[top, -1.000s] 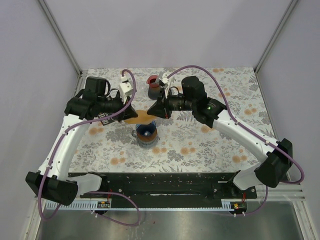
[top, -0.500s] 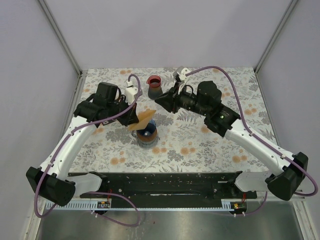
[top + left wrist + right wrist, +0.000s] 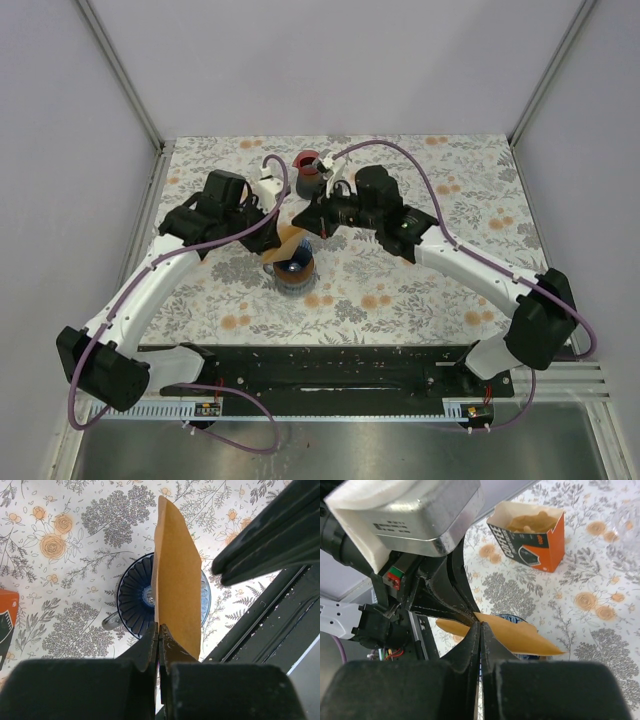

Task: Place the coffee filter in the dripper

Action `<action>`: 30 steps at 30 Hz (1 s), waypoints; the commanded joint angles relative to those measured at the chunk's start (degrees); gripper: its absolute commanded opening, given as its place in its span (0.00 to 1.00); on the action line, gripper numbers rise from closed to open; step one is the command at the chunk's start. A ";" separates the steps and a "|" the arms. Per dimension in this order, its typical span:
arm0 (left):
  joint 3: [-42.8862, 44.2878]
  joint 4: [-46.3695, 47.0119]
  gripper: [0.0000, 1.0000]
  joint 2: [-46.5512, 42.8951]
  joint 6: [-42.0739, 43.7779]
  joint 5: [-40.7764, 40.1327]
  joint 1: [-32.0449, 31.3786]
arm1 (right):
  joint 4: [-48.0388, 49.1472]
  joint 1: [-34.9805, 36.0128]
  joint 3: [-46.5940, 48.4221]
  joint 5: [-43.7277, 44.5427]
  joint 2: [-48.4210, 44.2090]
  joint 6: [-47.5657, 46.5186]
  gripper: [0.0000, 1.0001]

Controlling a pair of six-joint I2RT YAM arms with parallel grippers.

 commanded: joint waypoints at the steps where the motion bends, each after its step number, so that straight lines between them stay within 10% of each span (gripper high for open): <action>1: -0.94 4.00 0.00 0.60 -1.66 -0.22 -0.12 | -0.67 0.91 1.18 -2.41 2.28 0.83 0.00; 26: -2.87 7.60 0.00 1.21 -2.45 -0.13 1.11 | -22.74 5.92 8.47 10.42 8.35 -8.58 0.00; 30: -0.68 6.73 0.29 0.78 -2.98 3.20 2.95 | -24.67 6.09 9.96 12.27 9.31 -8.23 0.00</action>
